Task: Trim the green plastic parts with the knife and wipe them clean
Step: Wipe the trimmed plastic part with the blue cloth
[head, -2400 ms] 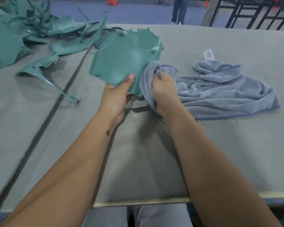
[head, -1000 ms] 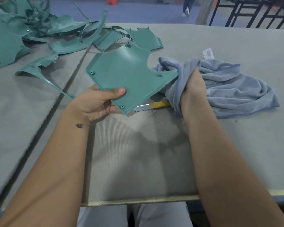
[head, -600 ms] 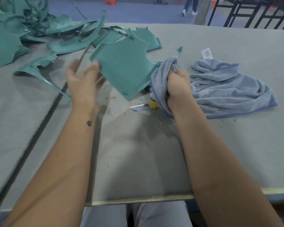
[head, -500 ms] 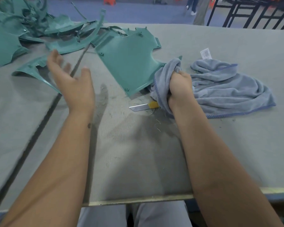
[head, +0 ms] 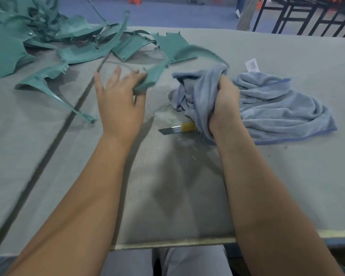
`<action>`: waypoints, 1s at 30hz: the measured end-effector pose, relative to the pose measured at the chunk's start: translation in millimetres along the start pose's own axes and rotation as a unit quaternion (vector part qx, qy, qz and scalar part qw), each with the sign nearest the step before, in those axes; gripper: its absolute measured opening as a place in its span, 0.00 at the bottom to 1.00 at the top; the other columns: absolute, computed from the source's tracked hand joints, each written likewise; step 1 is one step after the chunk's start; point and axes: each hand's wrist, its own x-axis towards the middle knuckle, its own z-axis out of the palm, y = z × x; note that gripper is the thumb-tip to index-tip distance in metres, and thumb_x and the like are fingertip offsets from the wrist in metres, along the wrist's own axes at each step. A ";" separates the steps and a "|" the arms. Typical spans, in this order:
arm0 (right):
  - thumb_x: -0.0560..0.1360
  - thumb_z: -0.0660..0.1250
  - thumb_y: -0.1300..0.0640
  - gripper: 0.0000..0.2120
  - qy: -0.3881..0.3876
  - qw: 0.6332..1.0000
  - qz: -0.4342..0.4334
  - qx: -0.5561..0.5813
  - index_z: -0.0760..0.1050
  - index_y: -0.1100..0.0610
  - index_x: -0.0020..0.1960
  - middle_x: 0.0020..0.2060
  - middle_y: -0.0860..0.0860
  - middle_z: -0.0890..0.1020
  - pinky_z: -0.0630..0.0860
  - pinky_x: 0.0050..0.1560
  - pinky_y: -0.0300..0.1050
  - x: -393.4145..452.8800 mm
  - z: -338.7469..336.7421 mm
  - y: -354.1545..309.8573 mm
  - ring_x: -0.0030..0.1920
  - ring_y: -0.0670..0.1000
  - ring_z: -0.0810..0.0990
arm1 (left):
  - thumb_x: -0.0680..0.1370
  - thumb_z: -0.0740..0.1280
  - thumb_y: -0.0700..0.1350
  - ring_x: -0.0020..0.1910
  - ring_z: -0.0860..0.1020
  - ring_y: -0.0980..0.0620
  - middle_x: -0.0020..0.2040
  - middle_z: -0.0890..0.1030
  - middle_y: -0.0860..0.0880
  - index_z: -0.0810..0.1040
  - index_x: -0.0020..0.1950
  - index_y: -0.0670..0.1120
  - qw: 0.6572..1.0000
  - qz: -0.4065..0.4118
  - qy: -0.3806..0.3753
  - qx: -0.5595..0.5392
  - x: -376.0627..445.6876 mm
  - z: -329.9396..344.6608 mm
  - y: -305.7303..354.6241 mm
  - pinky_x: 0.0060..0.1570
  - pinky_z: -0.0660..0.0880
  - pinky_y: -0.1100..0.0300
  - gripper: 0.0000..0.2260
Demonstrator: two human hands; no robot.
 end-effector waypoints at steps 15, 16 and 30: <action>0.69 0.66 0.66 0.13 -0.027 0.821 -0.438 -0.364 0.81 0.55 0.52 0.46 0.51 0.72 0.70 0.45 0.30 -17.5 13.1 29.1 0.43 0.46 0.75 | 0.79 0.60 0.40 0.41 0.83 0.44 0.48 0.84 0.43 0.77 0.64 0.42 0.624 -0.460 -0.137 -0.617 2.7 -2.1 27.1 0.40 0.82 0.48 0.15; 0.70 0.66 0.65 0.14 -0.060 0.812 -0.420 -0.401 0.80 0.56 0.53 0.47 0.52 0.73 0.70 0.46 0.33 -17.4 16.1 32.2 0.45 0.49 0.75 | 0.79 0.59 0.40 0.43 0.82 0.44 0.49 0.83 0.42 0.76 0.67 0.42 0.622 -0.455 -0.142 -0.622 2.2 -0.8 29.5 0.45 0.81 0.47 0.17; 0.73 0.69 0.59 0.02 -0.253 0.823 -0.243 -0.447 0.79 0.56 0.41 0.37 0.50 0.82 0.76 0.48 0.50 -23.8 30.5 35.1 0.43 0.52 0.79 | 0.83 0.53 0.59 0.55 0.83 0.47 0.57 0.83 0.41 0.81 0.60 0.40 0.571 -0.448 -0.163 -0.669 5.7 7.1 24.0 0.57 0.78 0.56 0.26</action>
